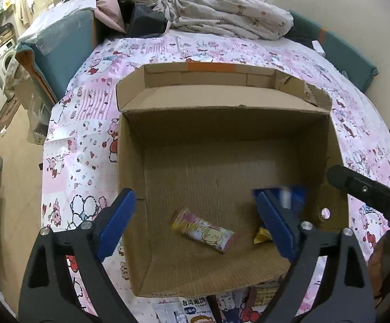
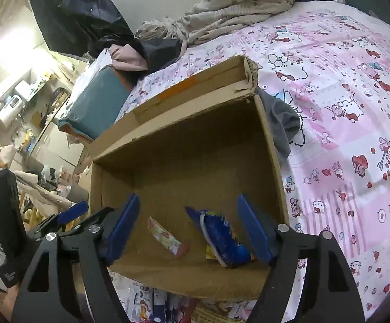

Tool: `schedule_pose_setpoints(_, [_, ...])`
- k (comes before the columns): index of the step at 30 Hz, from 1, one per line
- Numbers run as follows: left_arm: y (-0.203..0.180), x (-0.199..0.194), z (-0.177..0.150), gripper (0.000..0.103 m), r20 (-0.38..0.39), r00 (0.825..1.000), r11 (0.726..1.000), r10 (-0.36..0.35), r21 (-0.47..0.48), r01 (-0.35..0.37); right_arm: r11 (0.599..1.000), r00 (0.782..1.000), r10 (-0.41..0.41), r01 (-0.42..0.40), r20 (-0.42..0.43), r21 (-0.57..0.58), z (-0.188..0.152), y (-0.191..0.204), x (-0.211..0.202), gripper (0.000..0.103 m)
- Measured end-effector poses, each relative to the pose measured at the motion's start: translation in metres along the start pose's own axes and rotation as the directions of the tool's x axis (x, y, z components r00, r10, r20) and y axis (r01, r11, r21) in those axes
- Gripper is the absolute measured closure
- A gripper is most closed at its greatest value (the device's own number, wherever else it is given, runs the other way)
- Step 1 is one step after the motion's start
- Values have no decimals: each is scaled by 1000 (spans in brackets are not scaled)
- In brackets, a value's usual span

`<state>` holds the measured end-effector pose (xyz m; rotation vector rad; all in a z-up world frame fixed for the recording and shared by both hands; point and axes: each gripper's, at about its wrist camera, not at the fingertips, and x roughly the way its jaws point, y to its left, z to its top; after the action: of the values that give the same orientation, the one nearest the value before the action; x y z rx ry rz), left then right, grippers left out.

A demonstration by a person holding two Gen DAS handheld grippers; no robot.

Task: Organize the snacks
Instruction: 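Carry both snacks over the box and open both tools to drop them, then grasp the white-red bar with the left tool while the right tool grasps a white-blue packet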

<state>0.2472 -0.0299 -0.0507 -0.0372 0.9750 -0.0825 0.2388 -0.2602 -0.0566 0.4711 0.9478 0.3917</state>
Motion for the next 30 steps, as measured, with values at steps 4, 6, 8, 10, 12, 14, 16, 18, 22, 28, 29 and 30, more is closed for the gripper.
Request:
schedule_pose_setpoints(4, [3, -8, -1, 13, 27, 1000, 1000, -4, -5, 4, 1000, 1000, -4, 4, 6, 0, -1, 1, -5, 24])
schedule_pose_setpoints(6, [5, -15, -2, 13, 50, 999, 1000, -2, -12, 3, 1000, 1000, -7, 7, 14, -4, -2, 4, -10, 21])
schedule_pose_setpoints(8, [7, -23, -2, 13, 70, 997, 1000, -10, -22, 12, 1000, 1000, -6, 7, 27, -10, -3, 7, -17, 14])
schedule_pose_setpoints(10, [10, -30, -1, 13, 88, 996, 999, -13, -33, 16, 1000, 999, -9, 10, 44, -23, -5, 12, -27, 10])
schedule_pose_setpoints(12, [12, -37, -1, 13, 102, 995, 999, -17, -41, 21, 999, 998, -10, 12, 59, -38, -9, 16, -38, 4])
schedule_pose_setpoints(14, [15, -45, -3, 12, 119, 993, 999, -23, -41, 28, 998, 997, -13, 17, 79, -52, -13, 20, -49, 3])
schedule_pose_setpoints(16, [15, -51, -7, 3, 132, 991, 999, -11, -32, 16, 997, 995, -17, 25, 101, -75, -18, 23, -59, 0])
schedule_pose_setpoints(18, [16, -58, -13, 0, 138, 990, 999, -13, -30, 17, 995, 993, -36, 45, 108, -88, -25, 25, -67, 0])
schedule_pose_setpoints(22, [16, -69, -24, 0, 138, 990, 1000, -7, -26, 10, 994, 993, -54, 64, 104, -92, -37, 25, -78, 0])
schedule_pose_setpoints(28, [21, -86, -41, 0, 153, 986, 998, 61, -27, -58, 994, 993, -74, 81, 95, -67, -53, 25, -90, 0])
schedule_pose_setpoints(29, [23, -88, -44, 0, 145, 987, 997, 68, -31, -65, 995, 993, -80, 86, 90, -58, -56, 24, -92, 0])
schedule_pose_setpoints(30, [25, -89, -47, 0, 138, 988, 997, 68, -34, -64, 995, 993, -83, 87, 86, -53, -59, 23, -93, 0])
